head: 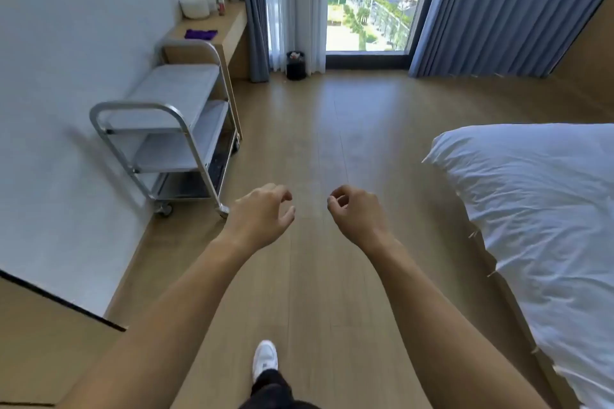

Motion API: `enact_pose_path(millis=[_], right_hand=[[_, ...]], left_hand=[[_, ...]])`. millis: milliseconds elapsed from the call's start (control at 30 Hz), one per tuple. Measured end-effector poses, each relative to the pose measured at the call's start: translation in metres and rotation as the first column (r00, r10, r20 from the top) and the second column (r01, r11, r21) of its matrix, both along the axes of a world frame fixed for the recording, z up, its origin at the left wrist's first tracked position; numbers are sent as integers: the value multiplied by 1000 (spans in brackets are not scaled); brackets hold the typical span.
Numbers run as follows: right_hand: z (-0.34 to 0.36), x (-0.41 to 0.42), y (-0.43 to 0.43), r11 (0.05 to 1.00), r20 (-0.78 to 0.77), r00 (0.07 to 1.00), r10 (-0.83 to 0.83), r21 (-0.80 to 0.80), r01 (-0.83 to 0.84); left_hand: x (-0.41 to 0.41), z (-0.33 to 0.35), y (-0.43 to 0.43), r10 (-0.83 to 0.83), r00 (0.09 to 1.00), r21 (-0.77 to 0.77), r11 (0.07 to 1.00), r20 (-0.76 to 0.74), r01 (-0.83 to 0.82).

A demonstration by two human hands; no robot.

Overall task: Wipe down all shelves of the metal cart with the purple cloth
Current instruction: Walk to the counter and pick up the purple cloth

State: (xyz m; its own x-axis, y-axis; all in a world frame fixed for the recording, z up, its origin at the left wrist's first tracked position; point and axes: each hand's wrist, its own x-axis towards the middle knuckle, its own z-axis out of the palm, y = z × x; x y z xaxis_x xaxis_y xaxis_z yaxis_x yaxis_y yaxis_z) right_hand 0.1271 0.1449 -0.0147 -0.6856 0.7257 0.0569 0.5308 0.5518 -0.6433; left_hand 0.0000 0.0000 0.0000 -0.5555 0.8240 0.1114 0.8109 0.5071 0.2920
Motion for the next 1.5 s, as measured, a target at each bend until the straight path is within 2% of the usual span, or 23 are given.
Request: enact_pose_path(millis=[267, 333, 467, 700, 1000, 1300, 1500], right_hand=[[-13, -102, 45, 998, -36, 999, 39, -51, -41], [-14, -130, 57, 998, -28, 999, 40, -55, -41], [-12, -188, 82, 997, 4, 999, 38, -66, -38], [-13, -272, 140, 998, 11, 1000, 19, -56, -18], [-32, -375, 286, 996, 4, 1000, -5, -87, 6], [-1, -498, 451, 991, 97, 987, 132, -38, -129], [-17, -559, 512, 986, 89, 984, 152, -79, -145]], left_hand=[[-102, -32, 41, -16, 999, -81, 997, -40, 13], [-134, -32, 50, -19, 1000, -70, 997, -10, 18], [-203, -23, 69, -18, 990, -10, 1000, 142, 20], [-283, -20, 136, -51, 986, -20, 998, 157, 55], [-382, -37, 278, -74, 983, -85, 992, 167, 89], [-485, -7, 429, -12, 996, -105, 994, 86, 21], [-547, -25, 492, 31, 988, -158, 987, 151, -7]])
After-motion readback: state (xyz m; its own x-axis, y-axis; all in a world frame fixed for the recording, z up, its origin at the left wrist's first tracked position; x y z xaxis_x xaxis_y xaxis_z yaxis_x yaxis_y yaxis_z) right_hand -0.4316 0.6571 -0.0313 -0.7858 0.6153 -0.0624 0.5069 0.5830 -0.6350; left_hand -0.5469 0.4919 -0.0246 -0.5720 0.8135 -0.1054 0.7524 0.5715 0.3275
